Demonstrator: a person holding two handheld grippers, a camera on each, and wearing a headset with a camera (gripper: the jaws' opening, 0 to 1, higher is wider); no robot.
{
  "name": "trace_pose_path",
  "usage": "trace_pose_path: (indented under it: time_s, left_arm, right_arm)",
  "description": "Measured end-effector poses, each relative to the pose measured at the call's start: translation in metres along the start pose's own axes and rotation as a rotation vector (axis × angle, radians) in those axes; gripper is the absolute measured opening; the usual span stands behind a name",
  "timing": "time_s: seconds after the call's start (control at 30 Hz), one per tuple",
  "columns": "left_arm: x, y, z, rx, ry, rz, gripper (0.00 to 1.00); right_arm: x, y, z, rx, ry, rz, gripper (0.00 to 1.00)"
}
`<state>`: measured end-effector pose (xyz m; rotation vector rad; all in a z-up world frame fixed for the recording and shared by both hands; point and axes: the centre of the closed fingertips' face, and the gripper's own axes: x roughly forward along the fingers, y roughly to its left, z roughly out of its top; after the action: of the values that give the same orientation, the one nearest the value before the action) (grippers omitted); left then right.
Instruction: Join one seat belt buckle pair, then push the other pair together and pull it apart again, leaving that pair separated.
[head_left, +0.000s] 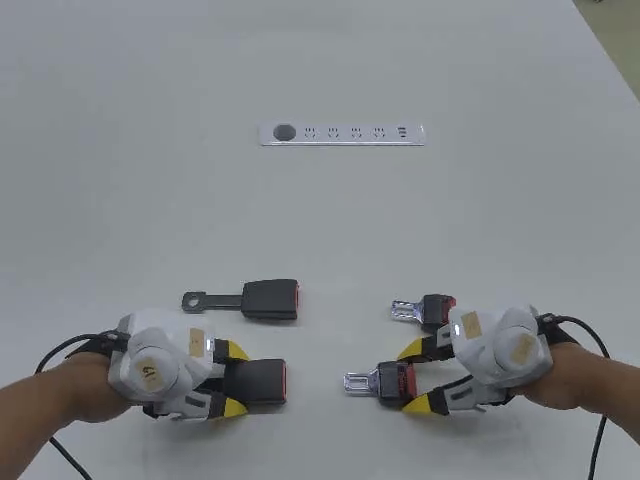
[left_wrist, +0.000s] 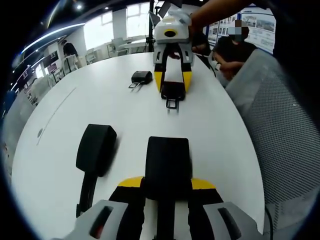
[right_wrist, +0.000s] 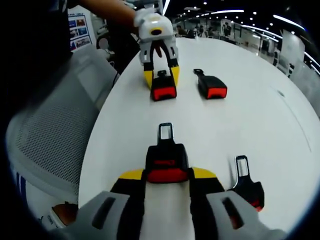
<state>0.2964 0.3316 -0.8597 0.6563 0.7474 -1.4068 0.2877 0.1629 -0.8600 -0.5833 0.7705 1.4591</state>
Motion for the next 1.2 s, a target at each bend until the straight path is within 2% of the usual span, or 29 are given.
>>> trace_pose_path:
  time_s: [0.37,0.8,1.2]
  left_arm:
    - [0.000,0.000,-0.001,0.003,0.005,-0.002,0.34]
    - [0.000,0.000,-0.002,0.001,0.023,-0.014,0.34]
    - [0.000,0.000,-0.003,-0.001,0.045,-0.028,0.34]
  right_arm:
    - [0.012,0.000,0.014,0.022,-0.050,-0.009,0.35]
    - [0.032,-0.001,0.040,0.035,-0.113,0.002,0.35]
    - [0.048,0.002,0.061,0.032,-0.146,0.009,0.35]
